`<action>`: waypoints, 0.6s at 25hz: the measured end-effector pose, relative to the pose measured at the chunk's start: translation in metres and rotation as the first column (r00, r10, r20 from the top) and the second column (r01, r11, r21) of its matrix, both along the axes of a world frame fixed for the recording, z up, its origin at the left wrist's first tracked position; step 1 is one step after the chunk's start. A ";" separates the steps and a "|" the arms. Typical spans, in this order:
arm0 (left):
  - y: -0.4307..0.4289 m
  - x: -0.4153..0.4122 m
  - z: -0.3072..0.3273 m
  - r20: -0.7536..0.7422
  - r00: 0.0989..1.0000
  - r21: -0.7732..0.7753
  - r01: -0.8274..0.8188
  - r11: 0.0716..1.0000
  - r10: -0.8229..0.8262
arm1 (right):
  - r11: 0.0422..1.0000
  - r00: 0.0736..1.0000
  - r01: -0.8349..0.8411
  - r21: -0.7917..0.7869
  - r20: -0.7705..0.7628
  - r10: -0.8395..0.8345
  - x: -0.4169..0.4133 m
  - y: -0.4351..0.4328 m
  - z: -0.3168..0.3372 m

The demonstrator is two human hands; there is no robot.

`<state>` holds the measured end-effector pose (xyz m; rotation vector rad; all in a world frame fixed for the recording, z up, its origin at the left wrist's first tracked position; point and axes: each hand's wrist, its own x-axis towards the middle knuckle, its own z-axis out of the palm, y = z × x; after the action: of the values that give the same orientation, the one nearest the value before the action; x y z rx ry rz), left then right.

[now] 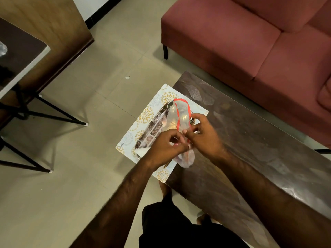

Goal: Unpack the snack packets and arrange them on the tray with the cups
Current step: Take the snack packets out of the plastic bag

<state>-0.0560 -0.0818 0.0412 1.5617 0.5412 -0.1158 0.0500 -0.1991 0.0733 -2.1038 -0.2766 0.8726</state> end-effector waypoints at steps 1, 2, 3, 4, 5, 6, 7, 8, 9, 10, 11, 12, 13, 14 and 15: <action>0.002 -0.002 0.001 0.012 0.999 -0.060 -0.035 0.998 0.036 | 1.000 1.000 0.005 0.007 0.022 -0.006 0.002 -0.001 0.000; 0.005 -0.003 0.002 0.013 0.996 -0.080 -0.081 0.994 0.083 | 1.000 0.999 -0.003 0.018 0.038 0.002 0.004 -0.003 0.001; 0.008 -0.003 0.002 0.008 0.990 -0.048 -0.143 0.988 0.144 | 0.999 0.999 -0.018 0.028 0.051 0.017 0.004 -0.006 0.001; 0.011 -0.002 0.001 -0.009 0.976 0.014 -0.216 0.976 0.216 | 0.999 0.997 -0.035 0.033 0.068 0.033 0.004 -0.007 0.001; 0.015 0.000 0.002 -0.028 0.957 0.088 -0.286 0.954 0.289 | 0.998 0.993 -0.060 0.023 0.098 0.058 0.004 -0.009 0.002; 0.018 0.002 0.004 -0.041 0.940 0.168 -0.327 0.930 0.338 | 0.996 0.986 -0.087 0.000 0.144 0.086 0.004 -0.010 0.002; 0.021 0.004 0.007 -0.040 0.937 0.262 -0.326 0.909 0.347 | 0.993 0.972 -0.111 -0.048 0.203 0.119 0.005 -0.012 0.001; 0.024 0.005 0.011 -0.036 0.943 0.386 -0.291 0.875 0.330 | 0.987 0.956 -0.120 -0.105 0.256 0.143 0.007 -0.014 0.000; 0.028 0.004 0.015 -0.050 0.952 0.530 -0.229 0.816 0.301 | 0.978 0.941 -0.119 -0.171 0.295 0.167 0.009 -0.016 0.000; 0.032 0.003 0.019 -0.082 0.959 0.667 -0.149 0.730 0.271 | 0.970 0.926 -0.104 -0.221 0.335 0.176 0.013 -0.018 0.000; 0.035 0.002 0.022 -0.123 0.964 0.764 -0.061 0.642 0.237 | 0.961 0.913 -0.093 -0.261 0.362 0.187 0.016 -0.020 0.000; 0.038 0.001 0.025 -0.175 0.967 0.814 0.035 0.580 0.187 | 0.953 0.904 -0.092 -0.288 0.378 0.202 0.018 -0.022 -0.001; 0.039 0.000 0.026 -0.242 0.963 0.824 0.137 0.550 0.123 | 0.945 0.901 -0.101 -0.311 0.375 0.220 0.019 -0.022 -0.002; 0.039 0.000 0.027 -0.319 0.946 0.805 0.236 0.545 0.063 | 0.939 0.895 -0.118 -0.324 0.374 0.242 0.019 -0.023 -0.004; 0.039 0.000 0.027 -0.386 0.922 0.768 0.306 0.562 0.025 | 0.935 0.891 -0.133 -0.328 0.375 0.258 0.018 -0.022 -0.004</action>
<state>-0.0562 -0.0427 0.0686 2.5558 0.8231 -0.3139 0.0682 -0.2215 0.0691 -2.5707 -0.6270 0.5976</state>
